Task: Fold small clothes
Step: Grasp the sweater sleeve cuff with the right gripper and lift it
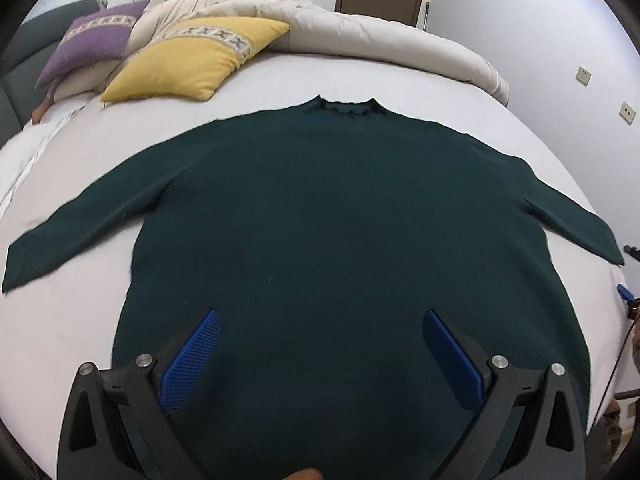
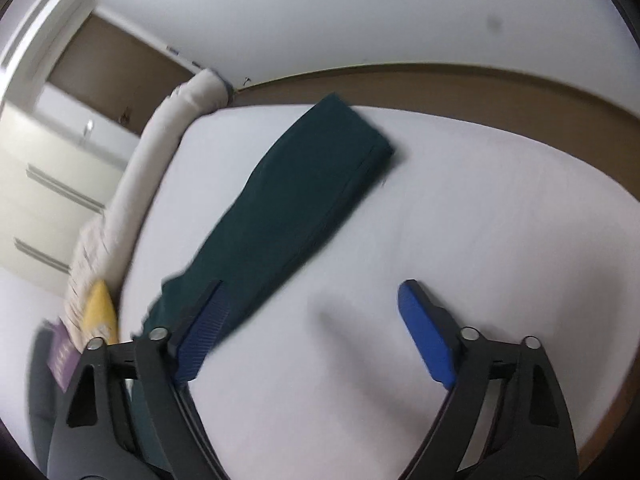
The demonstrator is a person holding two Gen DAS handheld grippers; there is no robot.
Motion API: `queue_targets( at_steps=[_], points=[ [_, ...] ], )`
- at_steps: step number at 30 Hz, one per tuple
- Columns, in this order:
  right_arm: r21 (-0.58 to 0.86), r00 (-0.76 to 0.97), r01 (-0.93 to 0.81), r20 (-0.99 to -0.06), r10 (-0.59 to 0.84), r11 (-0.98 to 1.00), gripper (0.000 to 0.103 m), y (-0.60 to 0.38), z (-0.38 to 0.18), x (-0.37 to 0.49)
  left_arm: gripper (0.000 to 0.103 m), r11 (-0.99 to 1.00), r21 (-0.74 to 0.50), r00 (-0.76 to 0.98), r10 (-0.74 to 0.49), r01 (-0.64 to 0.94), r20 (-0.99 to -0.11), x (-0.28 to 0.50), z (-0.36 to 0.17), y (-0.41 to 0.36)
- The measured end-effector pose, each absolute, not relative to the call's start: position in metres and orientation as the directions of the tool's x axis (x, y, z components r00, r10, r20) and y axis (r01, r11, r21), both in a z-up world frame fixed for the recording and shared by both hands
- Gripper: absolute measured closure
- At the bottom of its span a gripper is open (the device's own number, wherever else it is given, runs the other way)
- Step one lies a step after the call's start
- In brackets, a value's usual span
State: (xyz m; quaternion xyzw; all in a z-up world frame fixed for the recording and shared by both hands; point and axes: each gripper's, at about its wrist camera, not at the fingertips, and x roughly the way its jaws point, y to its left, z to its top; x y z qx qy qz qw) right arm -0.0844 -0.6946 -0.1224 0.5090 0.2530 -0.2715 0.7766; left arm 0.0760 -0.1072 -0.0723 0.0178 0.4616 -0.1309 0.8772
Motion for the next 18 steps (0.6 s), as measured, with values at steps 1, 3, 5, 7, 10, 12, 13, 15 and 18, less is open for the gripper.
queue_targets(
  at_steps=[1, 3, 5, 7, 10, 12, 13, 15, 18],
  points=[
    [0.662, 0.732, 0.673, -0.660, -0.169, 0.330, 0.019, -0.703, -0.124, -0.081, 0.000, 0.962, -0.101, 0.530, -0.227, 0.255, -0.817, 0.081, -0.075, -0.112],
    [0.663, 0.734, 0.672, -0.655, -0.180, 0.331, 0.019, -0.716, -0.124, -0.070, 0.000, 0.957, -0.123, 0.508, -0.246, 0.265, -0.826, 0.089, -0.078, -0.120],
    [0.670, 0.744, 0.662, -0.643, -0.184, 0.336, 0.026, -0.730, -0.125, -0.054, 0.000, 0.947, -0.156, 0.485, -0.280, 0.280, -0.828, 0.097, -0.082, -0.127],
    [0.675, 0.747, 0.658, -0.639, -0.181, 0.333, 0.038, -0.743, -0.135, -0.044, 0.000, 0.940, -0.197, 0.465, -0.312, 0.280, -0.829, 0.105, -0.086, -0.131],
    [0.687, 0.746, 0.660, -0.646, -0.159, 0.305, 0.076, -0.770, -0.143, -0.027, 0.001, 0.930, -0.251, 0.446, -0.351, 0.268, -0.823, 0.114, -0.091, -0.131],
    [0.661, 0.727, 0.679, -0.667, -0.166, 0.318, 0.094, -0.777, -0.139, -0.015, 0.004, 0.922, -0.283, 0.438, -0.375, 0.263, -0.817, 0.118, -0.093, -0.127],
    [0.637, 0.719, 0.684, -0.673, -0.177, 0.355, 0.095, -0.772, -0.132, -0.006, 0.005, 0.920, -0.297, 0.433, -0.383, 0.255, -0.816, 0.120, -0.095, -0.124],
    [0.608, 0.721, 0.671, -0.668, -0.184, 0.425, 0.096, -0.758, -0.114, 0.014, 0.006, 0.919, -0.313, 0.432, -0.389, 0.239, -0.814, 0.126, -0.098, -0.120],
    [0.550, 0.735, 0.617, -0.659, -0.162, 0.563, 0.096, -0.719, -0.083, 0.055, 0.006, 0.900, -0.388, 0.417, -0.436, 0.199, -0.797, 0.131, -0.100, -0.103]
  ],
)
